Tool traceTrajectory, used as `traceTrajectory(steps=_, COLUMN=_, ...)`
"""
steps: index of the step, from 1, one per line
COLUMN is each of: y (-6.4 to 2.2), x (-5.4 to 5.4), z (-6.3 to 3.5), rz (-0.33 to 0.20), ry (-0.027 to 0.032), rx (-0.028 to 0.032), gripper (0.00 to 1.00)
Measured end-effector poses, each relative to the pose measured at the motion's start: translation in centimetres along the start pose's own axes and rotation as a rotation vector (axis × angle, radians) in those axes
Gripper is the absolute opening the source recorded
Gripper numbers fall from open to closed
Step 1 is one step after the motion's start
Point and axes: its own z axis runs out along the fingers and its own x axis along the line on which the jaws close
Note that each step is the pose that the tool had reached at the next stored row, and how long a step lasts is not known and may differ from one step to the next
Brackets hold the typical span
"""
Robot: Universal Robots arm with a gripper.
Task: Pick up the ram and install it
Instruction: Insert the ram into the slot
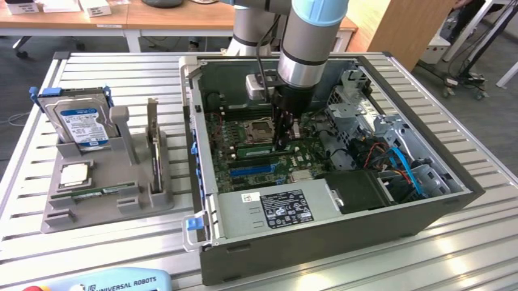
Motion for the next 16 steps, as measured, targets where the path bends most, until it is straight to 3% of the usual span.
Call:
traceTrajectory(steps=9, y=0.0, x=0.0, z=-0.28, rz=0.0, ry=0.0, rx=0.0, gripper=0.25)
traceTrajectory(steps=16, y=0.03, x=0.0, z=-2.2, rz=0.0, ry=-0.0004, rx=0.0, gripper=0.25)
